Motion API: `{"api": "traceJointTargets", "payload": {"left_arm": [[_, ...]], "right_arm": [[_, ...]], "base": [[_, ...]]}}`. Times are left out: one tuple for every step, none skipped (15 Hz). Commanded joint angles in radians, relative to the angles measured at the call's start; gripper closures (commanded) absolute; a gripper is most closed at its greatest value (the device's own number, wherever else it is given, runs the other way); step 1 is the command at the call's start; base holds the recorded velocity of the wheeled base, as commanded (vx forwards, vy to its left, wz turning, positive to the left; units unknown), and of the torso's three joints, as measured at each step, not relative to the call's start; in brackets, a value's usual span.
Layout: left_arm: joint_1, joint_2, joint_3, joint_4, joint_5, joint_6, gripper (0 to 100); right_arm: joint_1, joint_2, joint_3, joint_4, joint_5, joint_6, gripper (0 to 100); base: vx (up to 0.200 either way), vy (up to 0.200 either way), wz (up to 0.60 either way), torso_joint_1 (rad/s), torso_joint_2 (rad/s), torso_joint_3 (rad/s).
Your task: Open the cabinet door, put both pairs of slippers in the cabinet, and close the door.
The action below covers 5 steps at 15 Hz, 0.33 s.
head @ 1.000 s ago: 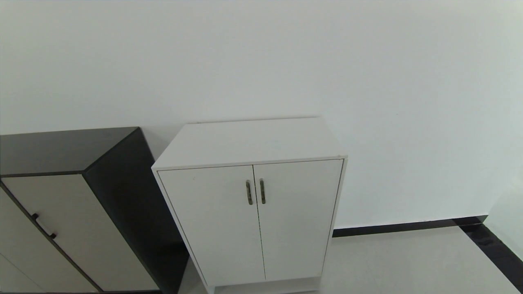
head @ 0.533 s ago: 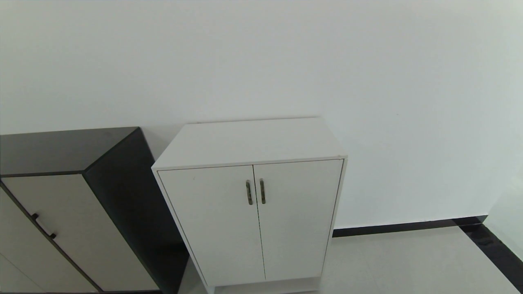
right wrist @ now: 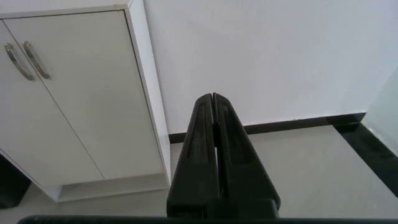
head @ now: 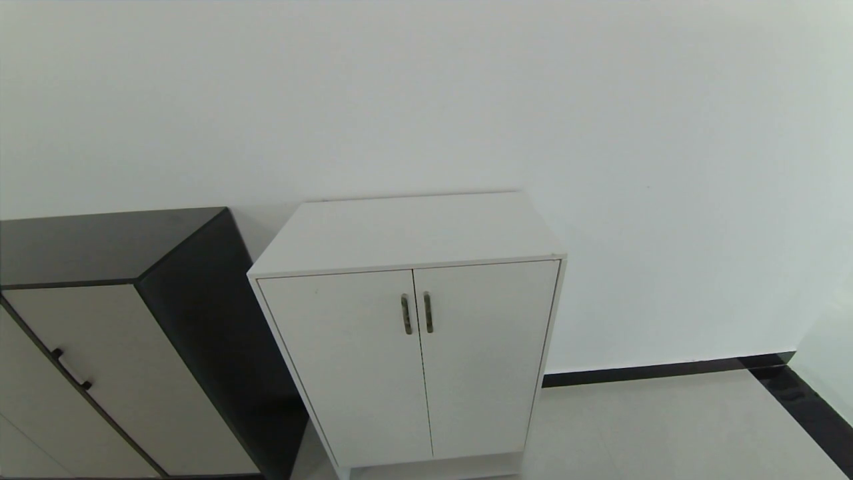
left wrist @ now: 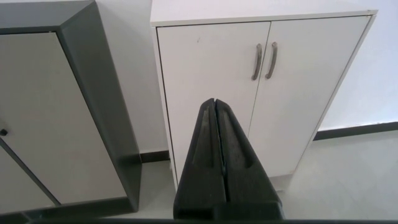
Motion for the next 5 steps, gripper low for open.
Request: {"api": "traceJointTargets", "payload": {"left_arm": [[0.002,0.000,0.000,0.000,0.000,0.000,100],[0.000,0.000,0.000,0.000,0.000,0.000,100],[0.000,0.000,0.000,0.000,0.000,0.000,100],[0.000,0.000,0.000,0.000,0.000,0.000,100],[0.000,0.000,0.000,0.000,0.000,0.000,100]], "right_arm": [[0.000,0.003,0.000,0.000,0.000,-0.001,100],[0.000,0.003,0.000,0.000,0.000,-0.001,100],[0.000,0.003,0.000,0.000,0.000,-0.001,100],[0.000,0.003,0.000,0.000,0.000,-0.001,100],[0.000,0.003,0.000,0.000,0.000,-0.001,100]], "base": [[0.000,0.000,0.00,0.000,0.00,0.000],[0.000,0.000,0.00,0.000,0.00,0.000],[0.000,0.000,0.00,0.000,0.00,0.000],[0.000,0.000,0.00,0.000,0.00,0.000],[0.000,0.000,0.00,0.000,0.00,0.000]]}}
